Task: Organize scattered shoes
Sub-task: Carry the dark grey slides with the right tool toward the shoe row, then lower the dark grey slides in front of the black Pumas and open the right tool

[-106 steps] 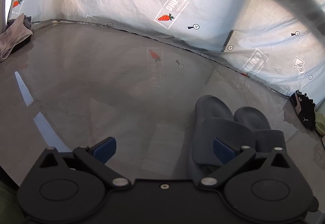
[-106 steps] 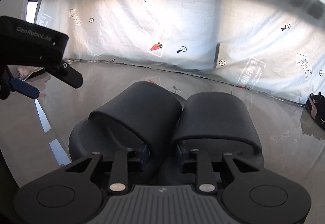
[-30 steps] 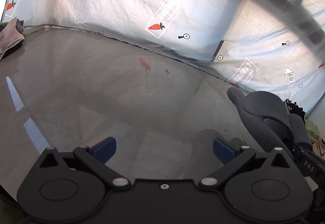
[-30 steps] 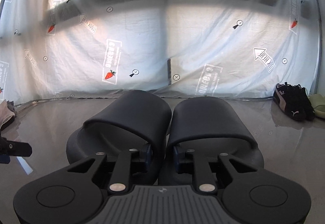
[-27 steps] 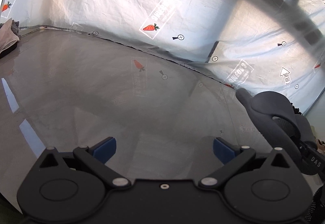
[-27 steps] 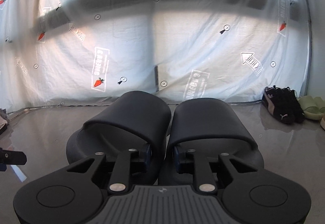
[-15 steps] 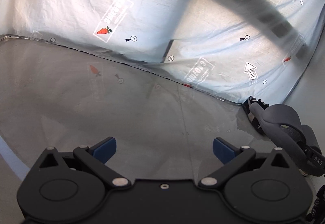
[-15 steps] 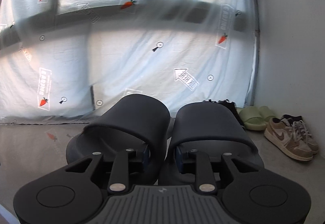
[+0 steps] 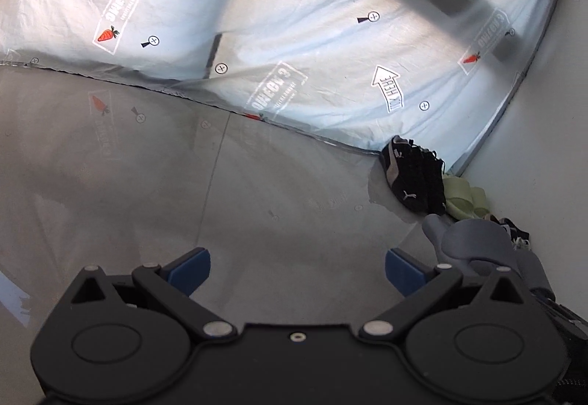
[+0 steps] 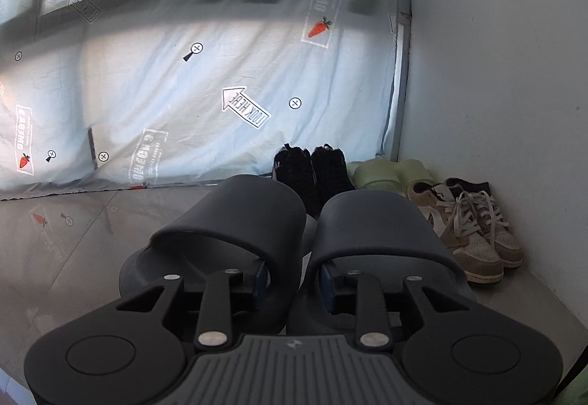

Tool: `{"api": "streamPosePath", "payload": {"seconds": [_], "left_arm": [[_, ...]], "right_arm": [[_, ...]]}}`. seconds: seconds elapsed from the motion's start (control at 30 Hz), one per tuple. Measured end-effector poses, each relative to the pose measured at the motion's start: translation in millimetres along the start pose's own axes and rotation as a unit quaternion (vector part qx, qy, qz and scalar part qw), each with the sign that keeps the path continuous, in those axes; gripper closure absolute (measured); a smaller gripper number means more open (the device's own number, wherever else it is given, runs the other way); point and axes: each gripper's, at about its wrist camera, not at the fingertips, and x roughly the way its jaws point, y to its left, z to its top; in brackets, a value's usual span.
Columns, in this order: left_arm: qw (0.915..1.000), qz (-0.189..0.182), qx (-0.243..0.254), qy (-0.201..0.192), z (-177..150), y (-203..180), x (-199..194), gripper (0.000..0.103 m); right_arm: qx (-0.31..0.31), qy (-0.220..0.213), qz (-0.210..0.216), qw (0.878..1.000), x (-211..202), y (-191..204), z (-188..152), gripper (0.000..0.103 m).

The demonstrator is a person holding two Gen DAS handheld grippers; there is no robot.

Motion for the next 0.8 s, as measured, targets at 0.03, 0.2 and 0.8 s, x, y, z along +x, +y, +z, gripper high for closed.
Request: {"api": "streamPosePath", "payload": {"seconds": [0.03, 0.2, 0.8], "left_arm": [[1.0000, 0.002, 0.000, 0.003, -3.8, -8.0, 1.3, 0.000], [0.9998, 0.016, -0.005, 0.007, -17.0, -43.3, 7.9, 0.000], [0.9978, 0.067, -0.001, -0.006, 7.6, -94.9, 53.2, 0.000]], "right_arm": [[0.000, 0.003, 0.005, 1.000, 3.4, -8.0, -2.7, 0.070], [-0.011, 0.016, 0.035, 0.999, 23.2, -41.7, -10.6, 0.069], [-0.024, 0.062, 0.094, 0.993, 120.6, -117.8, 0.0, 0.067]]}}
